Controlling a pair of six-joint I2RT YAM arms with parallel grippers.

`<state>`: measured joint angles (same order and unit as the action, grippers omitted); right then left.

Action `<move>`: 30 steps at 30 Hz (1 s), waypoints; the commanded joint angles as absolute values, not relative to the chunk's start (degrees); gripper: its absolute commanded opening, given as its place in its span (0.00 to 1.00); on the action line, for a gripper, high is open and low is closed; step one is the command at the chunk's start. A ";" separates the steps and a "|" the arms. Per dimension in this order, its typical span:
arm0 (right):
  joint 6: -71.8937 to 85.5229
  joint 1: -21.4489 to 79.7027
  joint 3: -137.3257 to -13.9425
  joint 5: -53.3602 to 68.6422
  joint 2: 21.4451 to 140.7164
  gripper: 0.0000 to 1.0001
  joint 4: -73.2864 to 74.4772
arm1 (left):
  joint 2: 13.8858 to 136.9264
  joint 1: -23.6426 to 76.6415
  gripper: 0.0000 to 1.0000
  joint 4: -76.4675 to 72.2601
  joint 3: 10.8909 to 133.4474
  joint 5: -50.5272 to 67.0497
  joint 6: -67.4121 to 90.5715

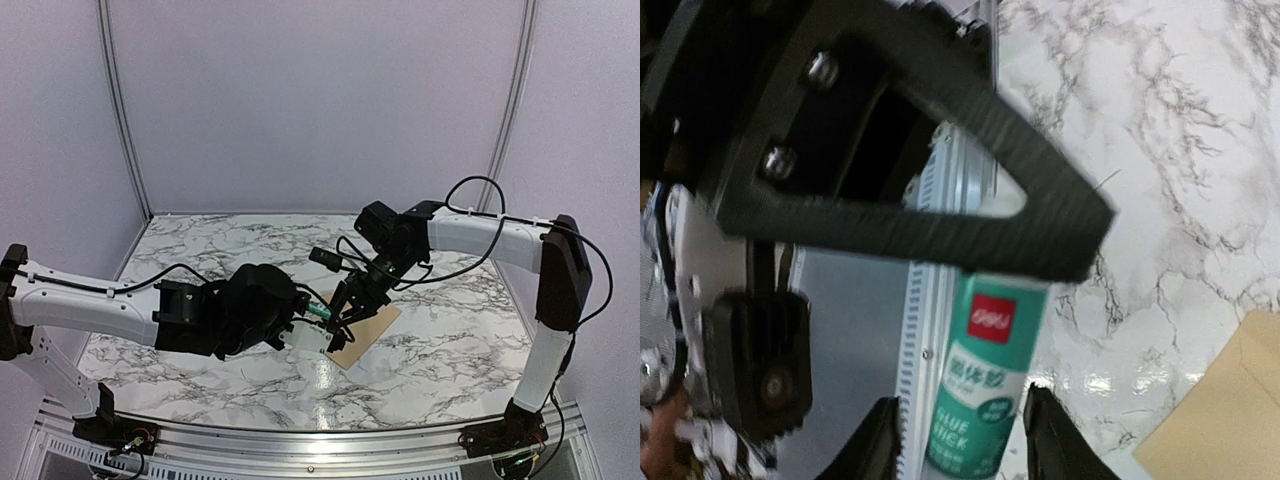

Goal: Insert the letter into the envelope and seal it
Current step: Pass from the right arm to the left, then pass from the left arm to the right

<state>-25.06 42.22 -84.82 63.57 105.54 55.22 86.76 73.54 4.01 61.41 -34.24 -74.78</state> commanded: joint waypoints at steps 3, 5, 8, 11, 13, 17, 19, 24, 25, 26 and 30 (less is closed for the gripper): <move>-33.32 38.46 -92.40 58.14 99.90 0.50 61.21 | 87.78 73.14 0.18 3.15 61.21 -27.30 -52.24; -34.21 35.85 -93.14 55.99 97.12 0.52 61.39 | 87.39 72.31 0.18 2.22 60.52 -21.86 -42.58; -35.27 32.68 -91.43 52.20 92.42 0.53 59.45 | 87.03 70.17 0.18 -1.93 58.62 -11.90 -30.01; -36.61 30.54 -86.93 49.42 87.57 0.55 55.79 | 87.40 68.52 0.18 -8.63 55.25 -5.03 -20.05; -39.49 30.18 -83.78 47.66 84.71 0.56 54.07 | 88.20 67.34 0.17 -11.84 53.95 -1.23 -13.71; -44.75 30.20 -77.49 44.44 80.11 0.55 50.68 | 91.37 65.31 0.15 -16.36 53.48 4.48 -2.91; -46.77 30.20 -74.89 44.11 78.28 0.56 49.45 | 93.00 64.97 0.14 -19.01 53.28 6.56 0.96; -47.13 31.39 -72.49 45.92 78.33 0.57 49.75 | 95.22 64.95 0.11 -23.10 53.90 8.86 6.72; -47.19 32.04 -72.32 46.26 78.76 0.57 50.04 | 95.56 64.95 0.11 -23.11 54.29 9.42 7.28; -47.15 33.11 -72.02 46.16 79.16 0.56 50.13 | 95.73 64.95 0.11 -23.22 54.59 10.13 7.75; -46.24 36.56 -71.05 43.84 81.13 0.56 48.76 | 95.99 64.95 0.12 -23.70 55.39 11.67 8.86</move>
